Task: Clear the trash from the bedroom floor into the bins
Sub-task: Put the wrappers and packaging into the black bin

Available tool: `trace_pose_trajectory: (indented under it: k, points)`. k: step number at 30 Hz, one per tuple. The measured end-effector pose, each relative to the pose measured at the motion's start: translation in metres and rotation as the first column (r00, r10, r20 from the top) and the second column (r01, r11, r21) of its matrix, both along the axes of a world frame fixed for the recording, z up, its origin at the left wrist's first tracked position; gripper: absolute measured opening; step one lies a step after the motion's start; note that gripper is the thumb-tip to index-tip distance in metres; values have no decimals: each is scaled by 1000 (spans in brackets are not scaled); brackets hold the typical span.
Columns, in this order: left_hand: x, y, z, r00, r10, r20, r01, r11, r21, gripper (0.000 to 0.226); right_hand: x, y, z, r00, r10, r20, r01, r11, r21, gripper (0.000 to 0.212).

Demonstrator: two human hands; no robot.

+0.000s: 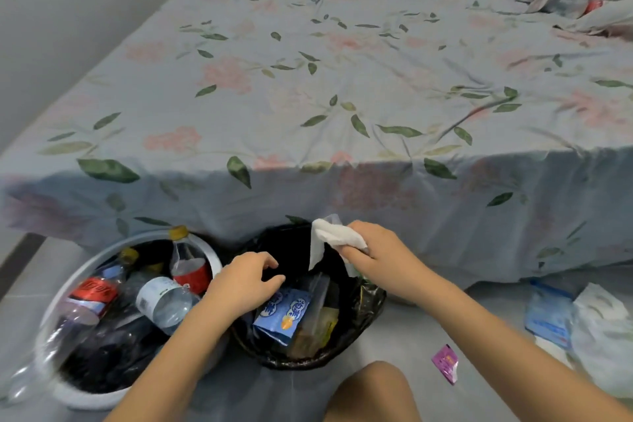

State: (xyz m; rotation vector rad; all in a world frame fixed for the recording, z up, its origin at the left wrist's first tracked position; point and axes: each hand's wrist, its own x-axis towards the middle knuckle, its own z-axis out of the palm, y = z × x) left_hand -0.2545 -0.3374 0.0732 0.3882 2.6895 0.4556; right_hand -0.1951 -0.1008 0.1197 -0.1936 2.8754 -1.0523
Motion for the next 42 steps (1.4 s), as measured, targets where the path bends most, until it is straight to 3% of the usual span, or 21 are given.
trace_pose_trajectory:
  k: [4,8,12,14,17,20,23,26,31,37,42]
  points:
    - [4,-35,22,997,18,-72,-25,995,-97,37,-43,-53,-51,983,144,115,-164,969,184,26]
    - [6,-59,32,988,18,-156,-46,983,-179,37,-64,-76,-108,939,135,315,-254,892,375,35]
    - [3,-62,27,988,-19,-150,-14,976,-216,36,-67,-77,-133,878,145,456,-392,765,512,67]
    - [2,-55,24,989,-49,-136,18,975,-222,36,-66,-73,-132,860,157,486,-417,764,492,78]
    - [5,-38,18,988,-112,-108,87,972,-217,36,-56,-55,-115,899,168,403,-341,848,406,67]
    - [13,-13,13,975,-206,-87,183,959,-217,34,-28,-13,-94,971,158,178,-214,906,366,41]
    - [23,30,12,941,-323,-98,294,927,-234,32,21,58,-84,997,0,78,-28,933,360,31]
    - [39,93,11,894,-439,-92,407,880,-244,31,79,145,-87,951,-292,103,244,912,331,28]
    - [73,208,-9,787,-616,-32,597,774,-210,35,178,263,-110,740,-641,203,546,749,376,30]
    - [103,321,-91,684,-711,164,722,630,-286,43,254,339,-162,596,-721,353,562,689,458,47]
    - [113,354,-171,676,-668,311,736,589,-335,54,256,349,-218,563,-698,443,604,713,356,49]
